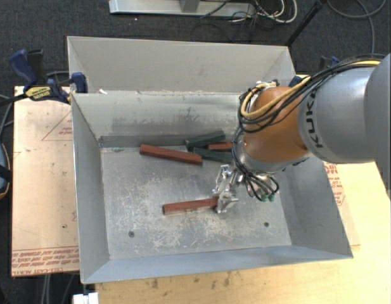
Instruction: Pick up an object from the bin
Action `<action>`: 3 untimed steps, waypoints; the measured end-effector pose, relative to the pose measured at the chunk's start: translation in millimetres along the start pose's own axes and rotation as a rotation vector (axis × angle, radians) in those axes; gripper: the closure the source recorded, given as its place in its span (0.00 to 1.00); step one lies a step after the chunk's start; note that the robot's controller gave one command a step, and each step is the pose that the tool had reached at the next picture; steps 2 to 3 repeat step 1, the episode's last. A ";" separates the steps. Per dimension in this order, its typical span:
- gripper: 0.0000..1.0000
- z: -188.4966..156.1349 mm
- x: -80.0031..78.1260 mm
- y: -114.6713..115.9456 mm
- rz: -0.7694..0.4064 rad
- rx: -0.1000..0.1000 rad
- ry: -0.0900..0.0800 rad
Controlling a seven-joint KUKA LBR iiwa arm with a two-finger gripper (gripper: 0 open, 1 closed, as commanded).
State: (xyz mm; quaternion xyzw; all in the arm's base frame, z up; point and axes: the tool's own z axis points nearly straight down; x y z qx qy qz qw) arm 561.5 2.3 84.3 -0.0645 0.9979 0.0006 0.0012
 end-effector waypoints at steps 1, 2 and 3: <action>1.00 -158.0 -33.6 -26.4 -0.112 0.002 -0.004; 1.00 -158.0 -33.6 -26.4 -0.112 0.002 -0.004; 1.00 -158.0 -33.6 -26.4 -0.112 0.002 -0.004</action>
Offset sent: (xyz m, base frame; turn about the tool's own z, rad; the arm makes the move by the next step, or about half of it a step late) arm 0.0000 0.0000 0.0000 0.0000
